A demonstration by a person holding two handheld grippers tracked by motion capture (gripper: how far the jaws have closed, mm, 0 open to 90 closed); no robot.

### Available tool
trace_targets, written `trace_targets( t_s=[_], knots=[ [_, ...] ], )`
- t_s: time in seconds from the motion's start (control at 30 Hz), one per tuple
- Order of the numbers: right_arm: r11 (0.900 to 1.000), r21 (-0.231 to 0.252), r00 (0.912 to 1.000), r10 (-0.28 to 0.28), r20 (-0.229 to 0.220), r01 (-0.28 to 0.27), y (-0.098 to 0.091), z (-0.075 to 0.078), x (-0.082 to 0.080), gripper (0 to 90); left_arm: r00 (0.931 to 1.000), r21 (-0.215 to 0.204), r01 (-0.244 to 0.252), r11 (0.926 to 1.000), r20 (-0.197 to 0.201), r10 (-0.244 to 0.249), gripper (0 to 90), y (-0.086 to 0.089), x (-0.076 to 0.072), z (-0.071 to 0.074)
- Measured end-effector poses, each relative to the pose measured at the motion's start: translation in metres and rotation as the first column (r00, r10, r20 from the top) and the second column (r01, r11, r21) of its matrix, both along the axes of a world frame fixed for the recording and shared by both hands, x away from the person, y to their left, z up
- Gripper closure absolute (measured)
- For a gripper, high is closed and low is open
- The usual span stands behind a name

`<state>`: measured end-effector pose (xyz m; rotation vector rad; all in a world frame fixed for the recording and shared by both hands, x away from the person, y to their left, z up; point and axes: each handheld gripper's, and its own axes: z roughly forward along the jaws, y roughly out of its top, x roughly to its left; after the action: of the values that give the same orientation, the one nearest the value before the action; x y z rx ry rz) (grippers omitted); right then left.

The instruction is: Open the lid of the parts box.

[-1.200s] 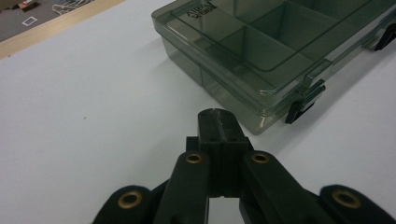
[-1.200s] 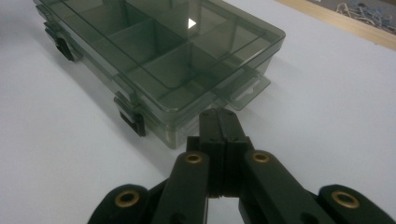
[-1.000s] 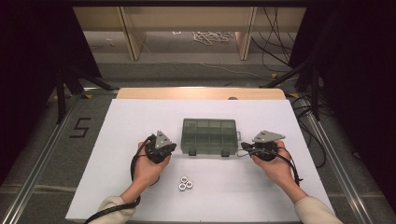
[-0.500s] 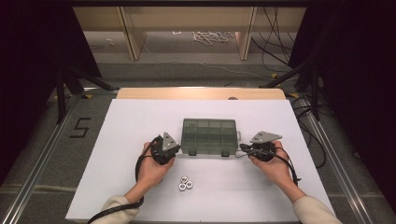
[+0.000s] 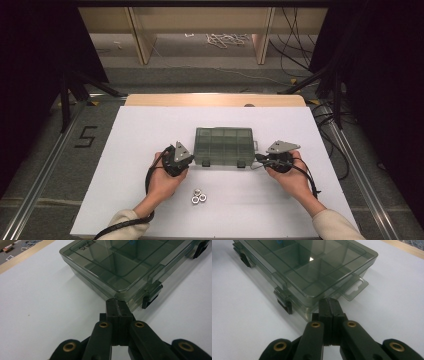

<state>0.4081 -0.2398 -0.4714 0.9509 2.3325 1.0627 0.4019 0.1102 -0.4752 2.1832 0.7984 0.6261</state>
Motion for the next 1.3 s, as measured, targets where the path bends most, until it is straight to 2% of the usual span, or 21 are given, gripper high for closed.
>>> trace_targets(
  t_s=[0.27,0.3,0.33,0.37,0.4,0.47,0.5,0.6,0.63,0.7,0.73,0.83,0.9,0.93,0.97,1.03,1.07,1.13,1.17,1.2,1.3],
  knots=[
    [0.9996,0.029,0.9997,-0.003,0.024,0.002,-0.002,0.006,-0.001,90.0,0.9997,-0.021,-0.01,0.9997,0.022,0.01,89.8,-0.001,0.0,0.008],
    [0.9996,0.029,0.9997,-0.003,0.024,0.002,-0.002,0.006,-0.001,90.0,0.9998,-0.021,0.001,0.9998,0.021,0.0,89.8,0.0,0.0,0.01],
    [0.9994,0.034,0.9993,-0.001,0.037,0.0,-0.002,0.006,-0.001,90.0,0.9997,-0.021,-0.005,0.9998,0.025,0.006,89.7,0.0,0.0,0.011],
    [0.9993,0.036,0.9991,-0.005,0.043,0.004,-0.002,0.007,-0.001,87.3,0.9995,-0.021,-0.008,0.9997,0.03,0.008,89.7,0.0,0.001,0.012],
    [0.9991,0.039,0.9984,-0.018,0.055,0.016,-0.002,0.008,-0.001,84.3,0.9987,-0.065,-0.036,0.9973,0.034,0.039,89.7,-0.003,0.0,0.01],
    [0.9995,0.018,0.9971,-0.025,0.072,0.024,-0.002,0.01,-0.003,78.7,0.9987,-0.06,-0.03,0.9977,0.039,0.032,89.7,-0.003,0.001,0.012],
    [0.9992,0.014,0.9948,-0.038,0.094,0.037,-0.002,0.01,-0.003,74.7,0.9991,-0.031,-0.017,0.9994,0.039,0.019,89.6,-0.001,0.002,0.014],
    [0.9991,0.019,0.9956,-0.039,0.085,0.037,-0.002,0.01,-0.003,69.6,0.9985,-0.032,-0.025,0.9992,0.048,0.027,89.6,-0.002,0.003,0.017],
    [0.9994,0.02,0.9967,-0.031,0.075,0.029,-0.002,0.01,-0.003,69.2,0.9975,-0.073,-0.045,0.9963,0.052,0.049,89.6,-0.004,0.002,0.015],
    [0.9997,0.002,0.9969,-0.025,0.074,0.025,0.0,0.008,-0.005,68.4,0.9977,-0.067,-0.04,0.997,0.052,0.044,89.6,-0.005,0.002,0.016],
    [0.9997,-0.002,0.9953,-0.023,0.094,0.023,0.003,0.008,-0.005,65.8,0.9976,-0.069,-0.043,0.9967,0.051,0.046,89.3,-0.005,0.003,0.015],
    [0.9995,0.005,0.9931,-0.03,0.113,0.03,0.005,0.01,-0.005,64.4,0.9969,-0.071,-0.052,0.9961,0.055,0.056,88.3,-0.005,0.003,0.015],
    [0.999,0.007,0.9878,-0.044,0.15,0.043,0.007,0.014,-0.005,63.6,0.9979,-0.027,-0.035,0.999,0.053,0.036,84.5,-0.003,0.004,0.018],
    [0.999,0.007,0.9878,-0.044,0.15,0.043,0.007,0.014,-0.005,63.6,0.9973,-0.03,-0.041,0.9987,0.06,0.043,84.5,-0.003,0.004,0.018],
    [0.9989,0.003,0.9855,-0.046,0.164,0.046,0.008,0.015,-0.006,63.6,0.9956,-0.063,-0.061,0.9961,0.066,0.066,81.5,-0.005,0.004,0.018],
    [0.9988,0.005,0.984,-0.049,0.171,0.049,0.009,0.015,-0.006,63.6,0.9923,-0.089,-0.083,0.9926,0.085,0.091,79.3,-0.008,0.005,0.018],
    [0.9986,0.004,0.9828,-0.052,0.177,0.052,0.01,0.016,-0.006,63.6,0.9926,-0.071,-0.076,0.9946,0.089,0.082,77.1,-0.008,0.007,0.02],
    [0.9981,0.01,0.9758,-0.062,0.21,0.061,0.011,0.019,-0.005,63.7,0.9889,-0.091,-0.096,0.9912,0.104,0.106,72.9,-0.011,0.008,0.02],
    [0.9978,0.018,0.9758,-0.066,0.208,0.064,0.013,0.02,-0.004,64.0,0.9892,-0.099,-0.111,0.9889,0.085,0.119,72.6,-0.012,0.007,0.021],
    [0.9978,0.018,0.9758,-0.066,0.208,0.064,0.013,0.02,-0.004,64.0,0.9846,-0.119,-0.131,0.9842,0.1,0.143,72.6,-0.014,0.007,0.022],
    [0.9975,0.02,0.9712,-0.07,0.228,0.067,0.017,0.023,-0.002,65.1,0.9784,-0.121,-0.133,0.9837,0.142,0.15,73.2,-0.015,0.01,0.028]
  ],
)
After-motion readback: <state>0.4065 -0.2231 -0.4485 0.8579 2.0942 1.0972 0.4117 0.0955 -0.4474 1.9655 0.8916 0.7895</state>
